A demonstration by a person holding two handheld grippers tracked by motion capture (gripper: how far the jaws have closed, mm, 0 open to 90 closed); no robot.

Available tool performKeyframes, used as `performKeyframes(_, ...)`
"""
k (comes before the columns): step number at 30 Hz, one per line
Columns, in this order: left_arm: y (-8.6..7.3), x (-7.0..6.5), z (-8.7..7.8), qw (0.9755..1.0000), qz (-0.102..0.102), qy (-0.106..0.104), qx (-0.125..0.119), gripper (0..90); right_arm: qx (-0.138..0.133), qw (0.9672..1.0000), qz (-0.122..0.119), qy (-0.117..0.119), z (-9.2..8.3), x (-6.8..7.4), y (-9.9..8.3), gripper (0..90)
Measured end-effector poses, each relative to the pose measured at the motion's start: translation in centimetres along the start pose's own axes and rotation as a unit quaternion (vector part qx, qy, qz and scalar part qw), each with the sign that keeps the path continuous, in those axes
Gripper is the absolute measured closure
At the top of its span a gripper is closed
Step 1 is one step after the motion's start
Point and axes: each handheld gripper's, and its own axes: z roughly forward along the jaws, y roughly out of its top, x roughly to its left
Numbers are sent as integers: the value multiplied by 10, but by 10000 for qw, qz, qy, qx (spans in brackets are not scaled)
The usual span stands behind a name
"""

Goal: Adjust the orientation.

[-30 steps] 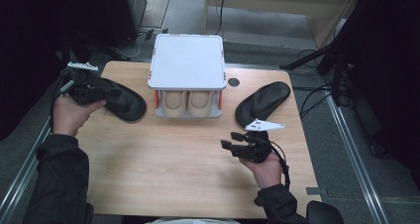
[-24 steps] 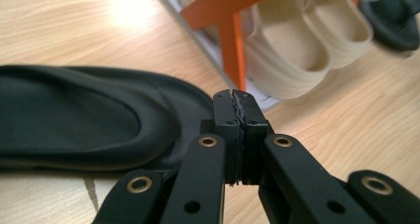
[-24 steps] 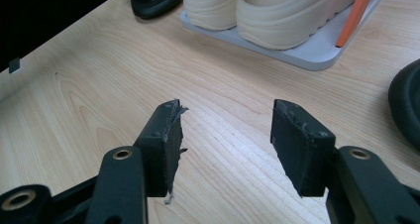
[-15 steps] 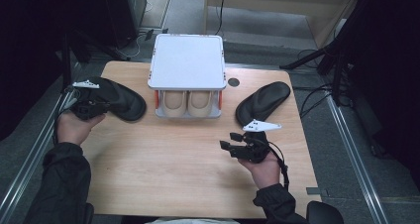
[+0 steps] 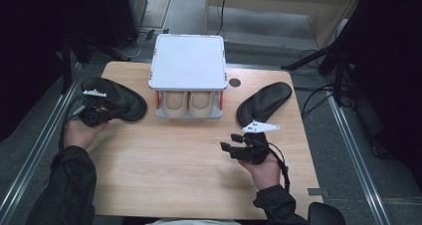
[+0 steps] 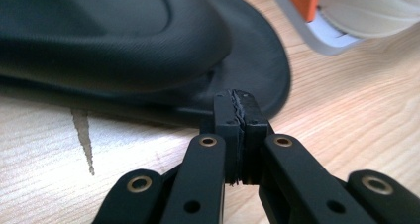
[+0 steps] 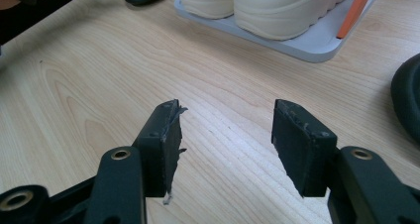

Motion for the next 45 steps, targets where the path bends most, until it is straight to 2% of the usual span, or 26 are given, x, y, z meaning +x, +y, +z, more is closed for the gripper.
performKeyframes(6,2,-1,8,9999,51,60,99,900,21,10000,-30,-49,0,0,0,458)
performKeyframes(16,14,-7,20,9999,51,101,52,897,-13,10000,4,-91,-3,0,-2,458)
performKeyframes(27,34,-7,39,9999,-114,-63,-67,897,-64,9997,159,-200,-10,0,-10,458)
performKeyframes(36,46,-7,48,9998,-137,-63,-92,895,-91,9992,252,-308,-16,0,-16,458)
performKeyframes(40,50,-5,42,9995,-255,-139,-144,897,-75,9992,251,-309,-16,1,-17,458)
performKeyframes(43,54,-2,28,9995,-212,-122,-179,900,-96,9993,231,-283,-16,2,-17,459)
performKeyframes(45,57,2,15,9990,-260,-147,-345,900,-84,9993,243,-268,-16,2,-17,459)
